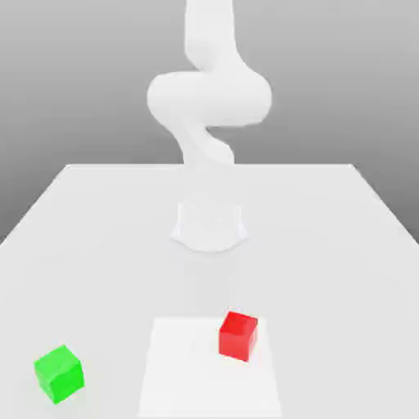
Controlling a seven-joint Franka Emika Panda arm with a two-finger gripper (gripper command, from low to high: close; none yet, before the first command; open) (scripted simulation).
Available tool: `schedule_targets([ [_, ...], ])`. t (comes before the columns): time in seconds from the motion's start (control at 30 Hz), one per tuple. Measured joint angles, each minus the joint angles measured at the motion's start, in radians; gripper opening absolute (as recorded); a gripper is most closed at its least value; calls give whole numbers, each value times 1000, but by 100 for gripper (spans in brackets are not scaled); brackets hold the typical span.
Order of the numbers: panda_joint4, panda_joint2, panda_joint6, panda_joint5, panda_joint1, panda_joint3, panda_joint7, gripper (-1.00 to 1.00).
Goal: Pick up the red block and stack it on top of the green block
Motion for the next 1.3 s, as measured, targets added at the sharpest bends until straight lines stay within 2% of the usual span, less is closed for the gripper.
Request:
schedule_targets([
  [0.33, -156, 269, 149, 104, 207, -174, -408, 0],
  [0.63, -294, 507, 281, 159, 332, -235, -740, 0],
  [0.8, -372, 620, 359, 132, 361, -234, -883, 0],
  [1.03, -459, 731, 461, -22, 355, -231, -965, 0],
  [1.3, -436, 826, 540, 42, 352, -209, -1025, 0],
])
